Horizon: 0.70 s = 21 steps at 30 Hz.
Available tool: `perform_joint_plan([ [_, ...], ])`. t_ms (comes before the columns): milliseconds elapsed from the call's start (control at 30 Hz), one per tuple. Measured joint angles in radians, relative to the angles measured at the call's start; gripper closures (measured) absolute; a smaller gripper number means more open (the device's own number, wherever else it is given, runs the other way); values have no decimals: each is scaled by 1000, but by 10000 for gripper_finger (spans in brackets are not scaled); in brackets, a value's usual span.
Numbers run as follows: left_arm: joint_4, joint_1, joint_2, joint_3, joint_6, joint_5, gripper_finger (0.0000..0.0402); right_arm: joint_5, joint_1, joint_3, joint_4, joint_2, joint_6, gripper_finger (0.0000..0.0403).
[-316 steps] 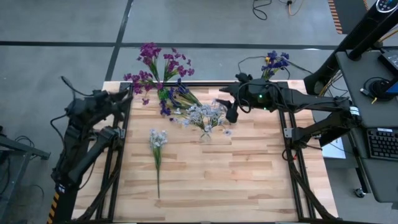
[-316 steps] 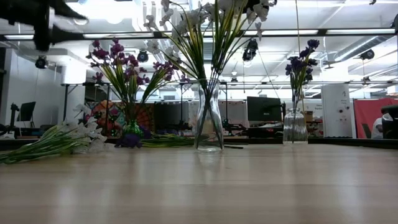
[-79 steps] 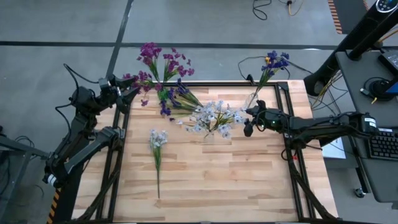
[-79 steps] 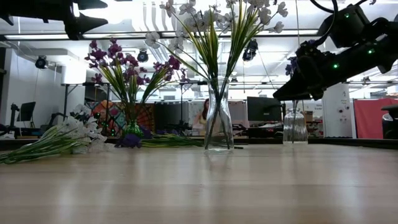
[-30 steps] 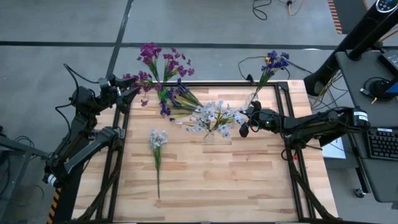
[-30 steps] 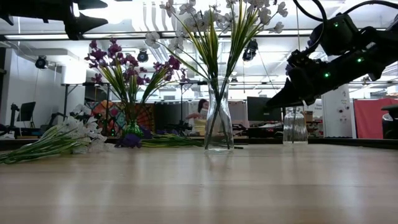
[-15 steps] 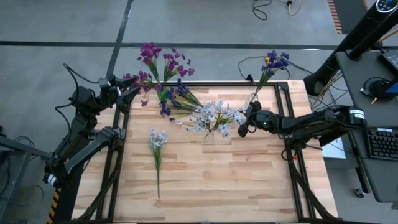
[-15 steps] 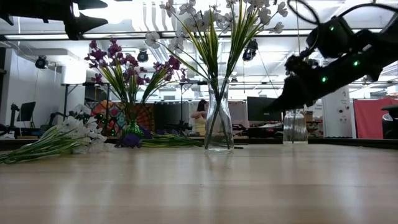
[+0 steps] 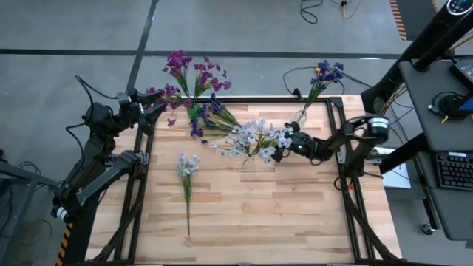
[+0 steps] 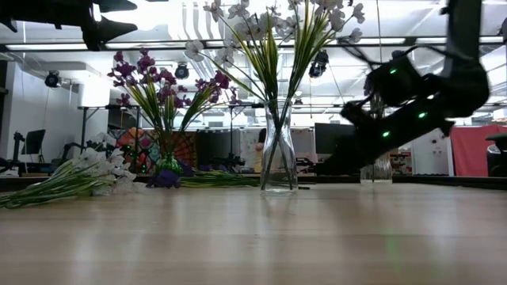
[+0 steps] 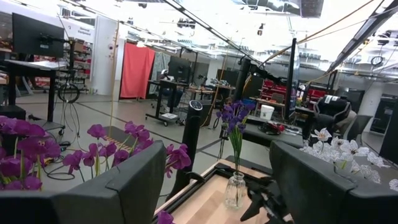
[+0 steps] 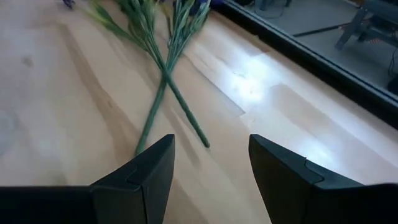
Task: Sort flowers into vase by color
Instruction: Put the bottom blue flowers into the top transparent flower vase
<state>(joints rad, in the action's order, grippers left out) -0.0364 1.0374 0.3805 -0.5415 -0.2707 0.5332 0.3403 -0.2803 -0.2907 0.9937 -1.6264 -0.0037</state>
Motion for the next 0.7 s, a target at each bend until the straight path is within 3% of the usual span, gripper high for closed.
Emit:
perform_joint_plan([
  [233, 0, 0, 0, 0, 0, 0, 132, -7, -8, -110, 4, -151, -35, 205],
  [467, 0, 0, 0, 0, 0, 0, 132, -9, -46, -128, 12, -188, -24, 205],
  [700, 0, 0, 0, 0, 0, 0, 132, -141, -99, -157, 6, -192, -18, 205],
])
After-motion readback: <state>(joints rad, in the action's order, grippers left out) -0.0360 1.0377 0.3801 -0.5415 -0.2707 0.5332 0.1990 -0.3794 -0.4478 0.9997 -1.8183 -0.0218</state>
